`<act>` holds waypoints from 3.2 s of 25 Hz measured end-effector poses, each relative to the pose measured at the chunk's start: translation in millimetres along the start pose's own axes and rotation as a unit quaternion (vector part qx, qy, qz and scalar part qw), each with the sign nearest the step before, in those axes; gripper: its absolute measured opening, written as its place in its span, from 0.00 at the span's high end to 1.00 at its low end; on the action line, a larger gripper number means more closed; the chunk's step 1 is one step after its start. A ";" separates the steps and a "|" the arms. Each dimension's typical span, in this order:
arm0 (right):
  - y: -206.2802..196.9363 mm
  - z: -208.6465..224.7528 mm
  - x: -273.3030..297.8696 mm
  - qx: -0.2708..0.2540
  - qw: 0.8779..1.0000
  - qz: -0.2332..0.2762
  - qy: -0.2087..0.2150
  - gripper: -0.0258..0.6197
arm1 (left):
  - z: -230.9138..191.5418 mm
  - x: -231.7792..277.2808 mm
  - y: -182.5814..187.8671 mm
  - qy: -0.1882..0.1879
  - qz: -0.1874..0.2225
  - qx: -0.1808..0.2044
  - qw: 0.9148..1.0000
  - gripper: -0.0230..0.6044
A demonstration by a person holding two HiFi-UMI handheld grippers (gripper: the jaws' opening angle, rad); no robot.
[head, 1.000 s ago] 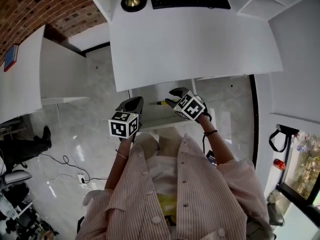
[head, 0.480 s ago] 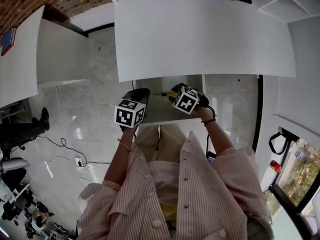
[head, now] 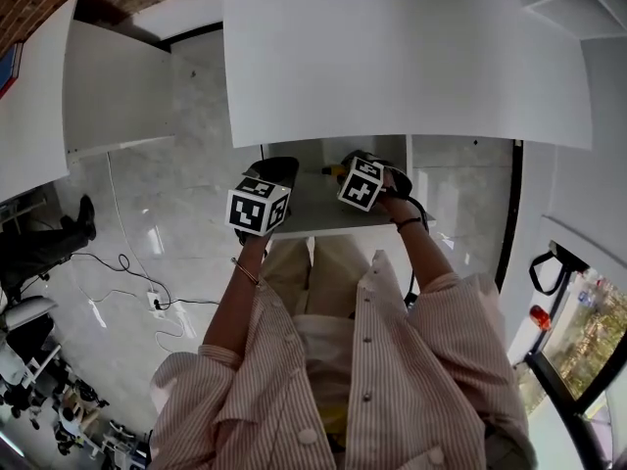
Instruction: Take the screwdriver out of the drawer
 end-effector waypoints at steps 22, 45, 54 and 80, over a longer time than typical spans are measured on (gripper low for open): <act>7.6 -1.1 -0.6 -0.055 0.996 -0.045 -0.048 0.84 | 2.4 -4.7 -2.3 -0.003 0.006 -0.001 1.000 0.96; 42.6 -41.6 -137.9 -0.051 0.980 0.122 -0.152 0.84 | 6.8 -93.9 34.0 -0.016 0.159 0.037 0.986 0.96; 55.3 -66.8 -190.0 -0.022 0.959 0.235 -0.157 0.84 | 14.7 -129.4 53.4 -0.012 0.222 0.047 0.974 0.96; 47.5 -77.9 -317.2 0.144 0.792 0.547 -0.227 0.84 | 19.4 -204.7 111.7 0.021 0.367 0.048 0.929 0.96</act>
Point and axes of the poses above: the fingertips, and each gripper's own axes: x forward along the fingers, z to its right, y out of its top, the point moved 7 cm from there along -x, backward along the fingers, and after that the axes turned 7 degrees about y, right-handed, at the moved point
